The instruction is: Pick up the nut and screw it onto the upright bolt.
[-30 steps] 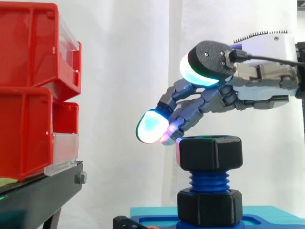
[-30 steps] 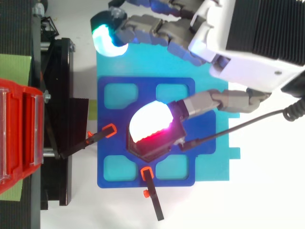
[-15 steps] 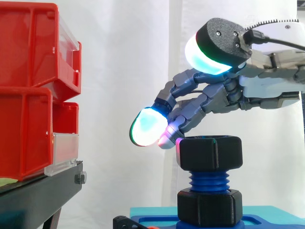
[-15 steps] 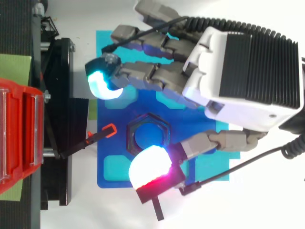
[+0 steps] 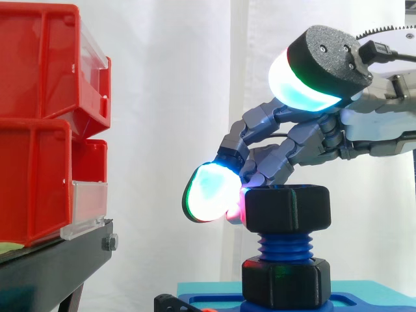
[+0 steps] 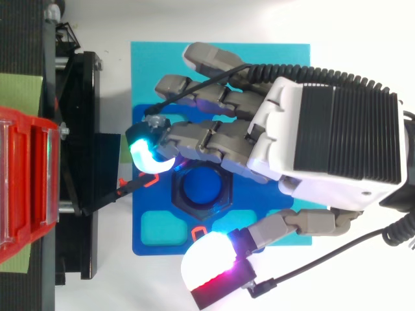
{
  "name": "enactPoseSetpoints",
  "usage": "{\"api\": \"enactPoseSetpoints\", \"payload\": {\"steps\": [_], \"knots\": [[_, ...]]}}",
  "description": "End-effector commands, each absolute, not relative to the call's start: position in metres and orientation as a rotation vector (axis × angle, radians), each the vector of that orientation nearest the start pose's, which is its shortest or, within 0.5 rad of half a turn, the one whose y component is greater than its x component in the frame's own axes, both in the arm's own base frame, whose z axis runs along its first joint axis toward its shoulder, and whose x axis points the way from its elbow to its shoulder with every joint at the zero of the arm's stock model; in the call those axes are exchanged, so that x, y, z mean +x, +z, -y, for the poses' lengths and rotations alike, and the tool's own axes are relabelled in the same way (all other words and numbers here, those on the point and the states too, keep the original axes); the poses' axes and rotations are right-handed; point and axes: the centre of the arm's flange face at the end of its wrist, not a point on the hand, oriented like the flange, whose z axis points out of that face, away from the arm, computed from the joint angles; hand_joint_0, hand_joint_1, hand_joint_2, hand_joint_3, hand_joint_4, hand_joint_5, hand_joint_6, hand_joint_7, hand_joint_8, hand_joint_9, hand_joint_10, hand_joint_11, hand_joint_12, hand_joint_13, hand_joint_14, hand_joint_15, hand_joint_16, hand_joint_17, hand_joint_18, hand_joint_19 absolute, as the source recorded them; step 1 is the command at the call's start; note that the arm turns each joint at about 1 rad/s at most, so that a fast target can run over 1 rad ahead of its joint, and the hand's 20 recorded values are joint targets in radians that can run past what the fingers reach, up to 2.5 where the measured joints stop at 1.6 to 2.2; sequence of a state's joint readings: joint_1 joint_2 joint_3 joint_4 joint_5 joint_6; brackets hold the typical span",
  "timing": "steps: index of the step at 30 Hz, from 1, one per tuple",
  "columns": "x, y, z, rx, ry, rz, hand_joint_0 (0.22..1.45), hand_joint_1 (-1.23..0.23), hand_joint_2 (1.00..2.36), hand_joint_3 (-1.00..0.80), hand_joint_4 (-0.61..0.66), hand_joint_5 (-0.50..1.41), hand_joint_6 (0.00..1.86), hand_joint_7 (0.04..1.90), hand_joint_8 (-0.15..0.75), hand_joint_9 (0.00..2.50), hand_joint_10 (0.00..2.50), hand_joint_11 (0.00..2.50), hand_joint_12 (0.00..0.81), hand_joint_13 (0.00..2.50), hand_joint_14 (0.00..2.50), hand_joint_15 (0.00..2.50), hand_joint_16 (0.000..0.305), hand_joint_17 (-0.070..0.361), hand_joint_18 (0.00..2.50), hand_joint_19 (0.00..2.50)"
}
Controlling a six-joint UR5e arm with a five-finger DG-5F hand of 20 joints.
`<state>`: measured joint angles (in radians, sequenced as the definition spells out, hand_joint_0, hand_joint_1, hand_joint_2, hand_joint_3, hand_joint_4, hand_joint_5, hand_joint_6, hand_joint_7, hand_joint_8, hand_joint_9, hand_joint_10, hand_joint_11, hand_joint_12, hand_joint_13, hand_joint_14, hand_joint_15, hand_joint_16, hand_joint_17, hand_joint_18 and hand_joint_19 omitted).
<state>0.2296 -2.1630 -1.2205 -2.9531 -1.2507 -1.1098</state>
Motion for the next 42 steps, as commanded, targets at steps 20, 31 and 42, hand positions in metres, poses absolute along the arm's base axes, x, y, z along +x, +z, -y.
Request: {"api": "enactPoseSetpoints", "payload": {"steps": [20,31,42], "knots": [[0.726,0.316,-0.007,0.422,0.283,-1.577,0.42,-0.22,1.0,-0.5,0.28,-0.08,0.5,0.9,0.32,0.79,0.0,0.0,0.369,0.32,0.0,0.0,0.046,0.103,0.0,0.0],[0.726,0.317,-0.002,0.41,0.298,-1.58,0.43,-0.23,1.0,-0.5,0.3,-0.06,0.5,1.0,0.338,0.93,0.0,0.0,0.345,0.48,0.0,0.0,0.039,0.088,0.11,0.0],[0.726,0.316,0.012,0.407,0.303,-1.583,0.44,-0.23,1.0,-0.5,0.3,-0.04,0.51,1.07,0.346,1.01,0.0,0.0,0.332,0.58,0.0,0.0,0.036,0.081,0.19,0.0]]}}
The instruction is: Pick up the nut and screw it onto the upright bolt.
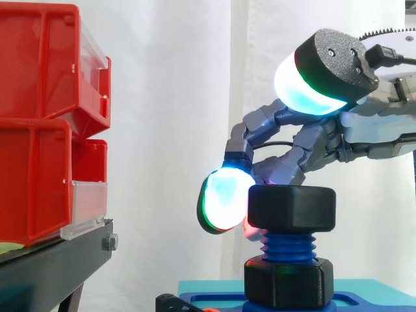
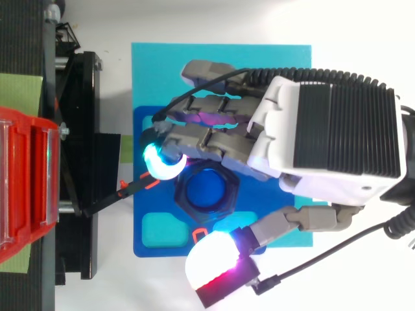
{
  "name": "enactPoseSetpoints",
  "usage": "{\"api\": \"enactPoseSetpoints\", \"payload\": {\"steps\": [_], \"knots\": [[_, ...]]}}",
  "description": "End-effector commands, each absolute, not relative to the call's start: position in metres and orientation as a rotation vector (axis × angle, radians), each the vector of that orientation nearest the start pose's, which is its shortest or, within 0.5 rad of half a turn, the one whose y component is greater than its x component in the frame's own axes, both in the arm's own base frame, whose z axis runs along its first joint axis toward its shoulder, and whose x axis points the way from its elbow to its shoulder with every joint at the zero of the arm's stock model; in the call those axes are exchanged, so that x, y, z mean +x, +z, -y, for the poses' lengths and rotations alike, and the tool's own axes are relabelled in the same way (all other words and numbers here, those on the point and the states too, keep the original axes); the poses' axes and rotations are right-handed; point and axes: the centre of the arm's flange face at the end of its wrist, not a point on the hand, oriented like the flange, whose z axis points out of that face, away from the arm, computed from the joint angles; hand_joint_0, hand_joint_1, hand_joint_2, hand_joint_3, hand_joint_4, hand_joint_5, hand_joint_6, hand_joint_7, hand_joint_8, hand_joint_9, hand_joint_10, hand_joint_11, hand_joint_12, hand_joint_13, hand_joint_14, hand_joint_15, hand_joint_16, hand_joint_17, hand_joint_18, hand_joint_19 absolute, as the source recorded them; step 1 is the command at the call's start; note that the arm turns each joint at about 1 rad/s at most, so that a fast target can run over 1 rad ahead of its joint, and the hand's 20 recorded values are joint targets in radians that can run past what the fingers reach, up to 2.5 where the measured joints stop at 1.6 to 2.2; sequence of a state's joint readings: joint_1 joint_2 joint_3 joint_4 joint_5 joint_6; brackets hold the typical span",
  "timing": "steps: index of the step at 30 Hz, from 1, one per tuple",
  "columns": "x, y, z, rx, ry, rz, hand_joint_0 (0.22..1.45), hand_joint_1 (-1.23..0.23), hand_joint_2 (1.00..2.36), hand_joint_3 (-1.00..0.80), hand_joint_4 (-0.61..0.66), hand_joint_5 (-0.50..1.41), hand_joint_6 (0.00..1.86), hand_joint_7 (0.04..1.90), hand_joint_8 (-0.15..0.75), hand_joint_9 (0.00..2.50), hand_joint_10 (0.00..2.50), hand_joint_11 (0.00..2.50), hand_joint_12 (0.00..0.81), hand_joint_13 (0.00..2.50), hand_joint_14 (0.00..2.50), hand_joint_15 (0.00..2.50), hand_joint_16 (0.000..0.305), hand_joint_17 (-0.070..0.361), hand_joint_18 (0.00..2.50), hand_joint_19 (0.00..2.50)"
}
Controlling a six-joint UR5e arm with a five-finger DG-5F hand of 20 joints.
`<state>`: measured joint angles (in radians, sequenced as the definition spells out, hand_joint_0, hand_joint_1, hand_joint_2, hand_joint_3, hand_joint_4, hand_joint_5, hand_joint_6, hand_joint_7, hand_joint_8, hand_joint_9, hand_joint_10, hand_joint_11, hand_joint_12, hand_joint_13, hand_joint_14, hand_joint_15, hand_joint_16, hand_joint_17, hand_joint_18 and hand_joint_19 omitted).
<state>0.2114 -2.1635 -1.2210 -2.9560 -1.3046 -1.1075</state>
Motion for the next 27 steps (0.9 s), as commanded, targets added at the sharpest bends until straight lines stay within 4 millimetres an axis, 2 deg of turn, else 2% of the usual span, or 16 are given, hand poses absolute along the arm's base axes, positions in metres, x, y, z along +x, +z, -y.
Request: {"api": "enactPoseSetpoints", "payload": {"steps": [1,5,11,12,13,15,17,19,20,21,22,27], "knots": [[0.726,0.316,0.014,0.405,0.306,-1.584,0.45,-0.23,1.0,-0.5,0.3,-0.03,0.51,1.08,0.346,1.03,0.0,0.0,0.329,0.6,0.0,0.0,0.036,0.08,0.21,0.0],[0.726,0.315,0.021,0.402,0.307,-1.586,0.46,-0.23,1.0,-0.5,0.3,-0.02,0.5,1.13,0.343,1.07,0.0,0.0,0.319,0.64,0.0,0.0,0.034,0.076,0.25,0.0],[0.725,0.314,0.031,0.403,0.306,-1.594,0.47,-0.24,1.0,-0.5,0.23,0.02,0.5,1.23,0.335,1.21,0.0,0.0,0.306,0.75,0.0,0.0,0.031,0.07,0.32,0.0],[0.725,0.314,0.031,0.401,0.306,-1.594,0.47,-0.24,1.0,-0.5,0.13,0.07,0.5,1.36,0.29,1.38,0.0,0.0,0.295,0.85,0.0,0.0,0.028,0.064,0.4,0.0],[0.725,0.314,0.033,0.4,0.307,-1.595,0.48,-0.26,1.0,-0.5,0.07,0.09,0.5,1.41,0.264,1.53,0.0,0.03,0.282,0.96,0.0,0.0,0.025,0.057,0.5,0.0],[0.724,0.315,0.037,0.401,0.309,-1.593,0.48,-0.27,1.0,-0.5,0.04,0.1,0.51,1.43,0.234,1.63,0.0,0.04,0.26,1.06,0.0,0.0,0.022,0.049,0.62,0.0],[0.724,0.315,0.039,0.4,0.308,-1.593,0.48,-0.27,1.0,-0.5,0.04,0.1,0.54,1.37,0.205,1.8,0.0,0.1,0.242,1.2,0.0,0.0,0.019,0.044,0.75,0.0],[0.724,0.314,0.041,0.397,0.312,-1.594,0.48,-0.27,1.0,-0.5,0.04,0.1,0.55,1.35,0.19,1.85,0.0,0.14,0.228,1.27,0.0,0.01,0.017,0.038,0.89,0.0],[0.724,0.316,0.04,0.395,0.314,-1.592,0.48,-0.27,1.0,-0.5,0.04,0.1,0.55,1.35,0.195,1.86,0.01,0.15,0.228,1.27,0.0,0.01,0.017,0.038,0.89,0.0],[0.725,0.314,0.041,0.396,0.314,-1.593,0.48,-0.27,1.0,-0.5,0.04,0.11,0.55,1.35,0.24,1.96,0.01,0.18,0.234,1.36,0.0,0.0,0.014,0.031,0.94,0.0],[0.725,0.314,0.041,0.395,0.315,-1.594,0.47,-0.27,1.0,-0.5,0.04,0.11,0.55,1.35,0.266,1.96,0.01,0.17,0.252,1.41,0.0,0.0,0.012,0.028,0.97,0.0],[0.725,0.316,0.041,0.394,0.316,-1.591,0.47,-0.27,1.0,-0.5,0.04,0.11,0.56,1.34,0.306,2.02,0.01,0.18,0.265,1.52,0.0,0.0,0.01,0.022,1.02,0.0]]}}
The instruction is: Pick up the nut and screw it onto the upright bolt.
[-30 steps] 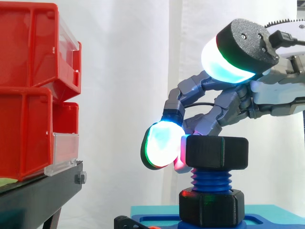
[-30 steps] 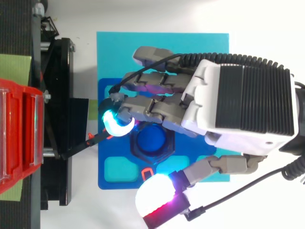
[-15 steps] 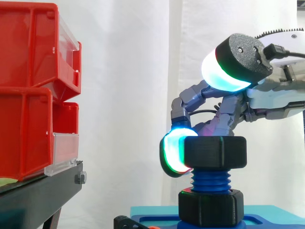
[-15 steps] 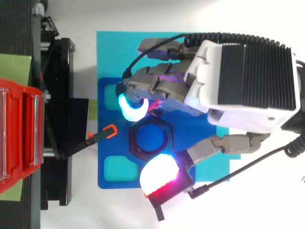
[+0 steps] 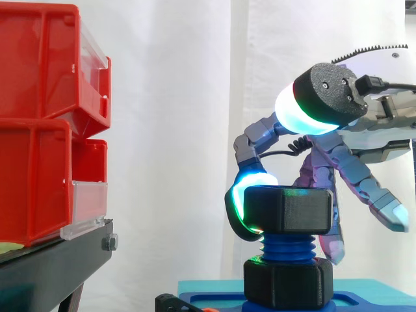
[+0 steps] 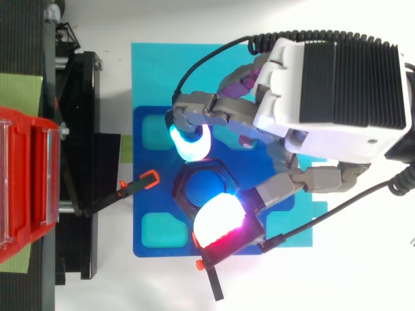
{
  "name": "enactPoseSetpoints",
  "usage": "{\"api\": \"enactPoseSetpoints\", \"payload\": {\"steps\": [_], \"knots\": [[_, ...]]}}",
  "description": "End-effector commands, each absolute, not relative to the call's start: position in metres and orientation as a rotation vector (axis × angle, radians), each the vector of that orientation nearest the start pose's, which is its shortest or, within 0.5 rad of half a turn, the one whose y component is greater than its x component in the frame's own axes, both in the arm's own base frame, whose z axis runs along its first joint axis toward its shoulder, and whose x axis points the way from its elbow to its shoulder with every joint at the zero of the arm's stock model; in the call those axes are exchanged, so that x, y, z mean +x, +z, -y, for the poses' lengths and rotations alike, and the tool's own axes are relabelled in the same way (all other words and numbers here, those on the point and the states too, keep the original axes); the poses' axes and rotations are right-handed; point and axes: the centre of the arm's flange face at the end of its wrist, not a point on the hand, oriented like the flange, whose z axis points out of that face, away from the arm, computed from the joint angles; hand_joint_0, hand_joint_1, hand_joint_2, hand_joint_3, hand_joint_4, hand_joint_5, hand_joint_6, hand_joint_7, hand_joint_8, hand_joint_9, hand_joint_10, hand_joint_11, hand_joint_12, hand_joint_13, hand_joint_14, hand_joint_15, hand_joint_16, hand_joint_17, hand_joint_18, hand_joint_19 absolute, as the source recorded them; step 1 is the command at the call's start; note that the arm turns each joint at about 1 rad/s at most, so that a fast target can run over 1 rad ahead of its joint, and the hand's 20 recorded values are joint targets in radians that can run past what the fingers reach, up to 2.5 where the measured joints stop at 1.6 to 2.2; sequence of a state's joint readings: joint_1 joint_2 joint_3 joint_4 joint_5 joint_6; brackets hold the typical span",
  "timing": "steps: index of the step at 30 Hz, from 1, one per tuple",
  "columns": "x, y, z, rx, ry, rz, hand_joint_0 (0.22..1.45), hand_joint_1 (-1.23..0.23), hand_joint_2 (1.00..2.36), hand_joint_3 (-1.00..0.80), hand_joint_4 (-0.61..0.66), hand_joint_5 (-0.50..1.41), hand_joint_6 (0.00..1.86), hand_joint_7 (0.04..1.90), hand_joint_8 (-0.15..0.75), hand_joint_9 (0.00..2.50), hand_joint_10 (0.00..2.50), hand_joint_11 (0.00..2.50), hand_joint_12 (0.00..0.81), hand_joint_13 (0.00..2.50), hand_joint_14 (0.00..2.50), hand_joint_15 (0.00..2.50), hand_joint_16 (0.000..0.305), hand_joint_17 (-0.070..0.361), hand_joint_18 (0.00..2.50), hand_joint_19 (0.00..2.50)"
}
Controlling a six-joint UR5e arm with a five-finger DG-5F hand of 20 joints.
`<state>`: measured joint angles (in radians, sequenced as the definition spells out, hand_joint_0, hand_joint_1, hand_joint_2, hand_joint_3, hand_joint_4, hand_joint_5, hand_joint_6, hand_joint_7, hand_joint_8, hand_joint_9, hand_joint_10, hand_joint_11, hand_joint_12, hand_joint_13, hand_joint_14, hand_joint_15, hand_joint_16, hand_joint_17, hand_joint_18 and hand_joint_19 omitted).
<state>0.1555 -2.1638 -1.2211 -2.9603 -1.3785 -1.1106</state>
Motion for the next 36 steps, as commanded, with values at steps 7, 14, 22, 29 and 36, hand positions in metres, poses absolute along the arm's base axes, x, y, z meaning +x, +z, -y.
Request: {"api": "enactPoseSetpoints", "payload": {"steps": [7,14,22,29,36], "knots": [[0.724,0.315,0.045,0.399,0.31,-1.592,0.47,-0.26,1.0,-0.5,0.03,0.11,0.56,1.35,0.304,2.06,0.01,0.27,0.251,1.54,0.0,0.01,0.009,0.02,1.03,0.0],[0.723,0.315,0.056,0.399,0.312,-1.593,0.47,-0.25,1.0,-0.5,0.05,0.1,0.57,1.32,0.338,2.24,0.02,0.46,0.278,1.63,0.0,0.02,0.008,0.019,1.03,0.0],[0.722,0.315,0.069,0.403,0.304,-1.593,0.47,-0.24,1.0,-0.5,0.06,0.1,0.58,1.29,0.374,2.44,0.02,0.73,0.27,1.81,0.0,0.07,0.009,0.019,1.05,0.0],[0.717,0.314,0.086,0.395,0.251,-1.623,0.47,-0.23,1.0,-0.5,0.12,0.09,0.5,1.38,0.302,2.5,0.03,1.14,0.258,1.94,0.0,0.11,0.012,0.028,0.99,0.0],[0.722,0.334,0.096,0.385,0.269,-1.586,0.43,-0.23,1.0,-0.5,0.26,-0.12,0.5,0.81,0.378,1.33,0.01,0.13,0.386,0.87,0.0,0.0,0.048,0.109,0.57,0.04]]}}
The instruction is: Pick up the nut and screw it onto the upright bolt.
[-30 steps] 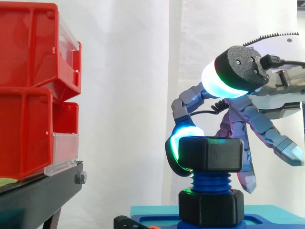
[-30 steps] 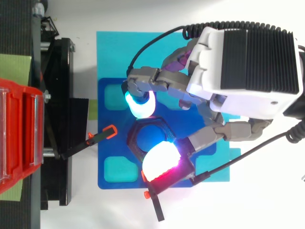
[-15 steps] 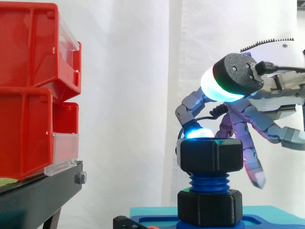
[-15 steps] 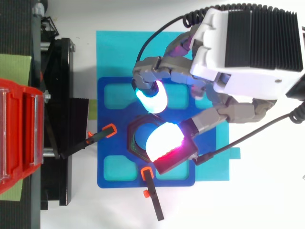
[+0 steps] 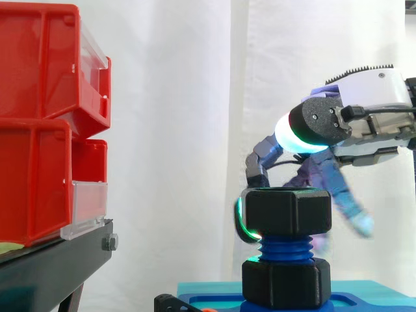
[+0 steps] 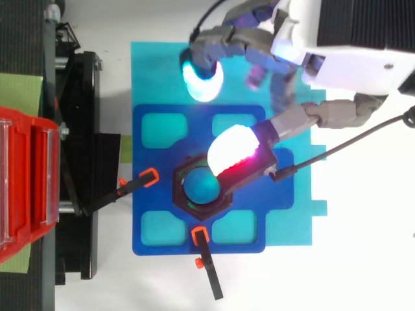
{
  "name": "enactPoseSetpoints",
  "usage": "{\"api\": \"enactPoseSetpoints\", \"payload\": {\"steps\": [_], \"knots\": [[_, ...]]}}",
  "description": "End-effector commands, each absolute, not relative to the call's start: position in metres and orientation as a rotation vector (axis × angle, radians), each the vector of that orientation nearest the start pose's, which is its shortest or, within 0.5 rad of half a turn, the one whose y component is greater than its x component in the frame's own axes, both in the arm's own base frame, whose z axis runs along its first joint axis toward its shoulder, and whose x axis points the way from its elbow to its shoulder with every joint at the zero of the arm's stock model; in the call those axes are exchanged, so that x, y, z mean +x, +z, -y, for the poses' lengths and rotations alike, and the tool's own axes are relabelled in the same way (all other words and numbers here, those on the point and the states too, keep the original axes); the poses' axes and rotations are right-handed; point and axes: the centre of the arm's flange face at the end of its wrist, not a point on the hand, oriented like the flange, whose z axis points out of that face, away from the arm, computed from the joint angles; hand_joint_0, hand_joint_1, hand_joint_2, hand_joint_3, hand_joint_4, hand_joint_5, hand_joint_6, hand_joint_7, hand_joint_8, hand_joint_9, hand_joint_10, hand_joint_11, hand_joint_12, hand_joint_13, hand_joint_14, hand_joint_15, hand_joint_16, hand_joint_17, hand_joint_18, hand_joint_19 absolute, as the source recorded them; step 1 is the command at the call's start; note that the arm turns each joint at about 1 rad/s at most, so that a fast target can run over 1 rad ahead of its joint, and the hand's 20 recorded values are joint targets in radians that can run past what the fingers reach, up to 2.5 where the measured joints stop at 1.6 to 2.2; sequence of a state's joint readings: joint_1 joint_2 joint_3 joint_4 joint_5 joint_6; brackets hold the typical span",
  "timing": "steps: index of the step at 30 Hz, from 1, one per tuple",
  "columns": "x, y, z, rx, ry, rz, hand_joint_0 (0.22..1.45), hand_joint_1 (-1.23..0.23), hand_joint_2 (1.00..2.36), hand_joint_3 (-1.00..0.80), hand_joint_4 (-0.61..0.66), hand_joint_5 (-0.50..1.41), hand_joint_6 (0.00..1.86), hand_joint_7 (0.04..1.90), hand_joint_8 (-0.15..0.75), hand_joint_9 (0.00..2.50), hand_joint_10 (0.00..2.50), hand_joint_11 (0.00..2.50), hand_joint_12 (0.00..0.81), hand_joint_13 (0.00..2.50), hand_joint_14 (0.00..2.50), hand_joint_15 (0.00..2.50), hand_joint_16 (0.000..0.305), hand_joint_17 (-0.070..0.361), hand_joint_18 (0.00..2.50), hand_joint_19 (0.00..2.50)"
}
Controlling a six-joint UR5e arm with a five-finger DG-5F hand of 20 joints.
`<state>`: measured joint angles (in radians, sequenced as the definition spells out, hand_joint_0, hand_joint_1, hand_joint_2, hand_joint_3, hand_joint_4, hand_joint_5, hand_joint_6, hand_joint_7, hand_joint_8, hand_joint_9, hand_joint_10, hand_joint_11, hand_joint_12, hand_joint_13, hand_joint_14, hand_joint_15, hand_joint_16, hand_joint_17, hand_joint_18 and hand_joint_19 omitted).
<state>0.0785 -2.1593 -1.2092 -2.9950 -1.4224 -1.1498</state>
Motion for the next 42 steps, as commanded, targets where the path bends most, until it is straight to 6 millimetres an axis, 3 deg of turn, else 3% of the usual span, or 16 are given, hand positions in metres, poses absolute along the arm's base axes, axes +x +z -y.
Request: {"api": "enactPoseSetpoints", "payload": {"steps": [1,5,9,17,18,22,42], "knots": [[0.724,0.341,0.098,0.376,0.277,-1.575,0.43,-0.23,1.0,-0.5,0.24,-0.14,0.5,0.76,0.362,1.2,0.0,0.08,0.392,0.73,0.0,0.0,0.05,0.112,0.47,0.01],[0.73,0.358,0.098,0.335,0.297,-1.55,0.42,-0.25,1.0,-0.5,0.19,-0.19,0.5,0.64,0.329,0.76,0.0,0.0,0.405,0.3,0.0,0.0,0.053,0.119,0.01,0.0],[0.731,0.361,0.094,0.306,0.294,-1.548,0.4,-0.26,1.0,-0.5,0.18,-0.2,0.5,0.61,0.315,0.57,0.0,0.0,0.405,0.16,0.0,0.0,0.055,0.123,0.0,0.0],[0.731,0.355,0.074,0.303,0.3,-1.57,0.4,-0.27,1.0,-0.5,0.18,-0.2,0.5,0.6,0.308,0.47,0.0,0.0,0.409,0.1,0.0,0.0,0.055,0.125,0.0,0.0],[0.731,0.354,0.073,0.307,0.3,-1.574,0.4,-0.26,1.0,-0.5,0.18,-0.21,0.5,0.6,0.275,0.36,0.0,0.0,0.389,0.0,0.0,0.0,0.054,0.122,0.0,0.0],[0.732,0.352,0.062,0.311,0.305,-1.578,0.4,-0.27,1.0,-0.5,0.16,-0.21,0.5,0.57,0.202,0.09,0.0,0.0,0.366,0.0,0.0,0.0,0.049,0.111,0.0,0.0],[0.731,0.348,0.037,0.302,0.32,-1.615,0.4,-0.27,1.0,-0.5,0.17,-0.2,0.5,0.59,0.209,0.09,0.0,0.0,0.356,0.0,0.0,0.0,0.049,0.111,0.0,0.0]]}}
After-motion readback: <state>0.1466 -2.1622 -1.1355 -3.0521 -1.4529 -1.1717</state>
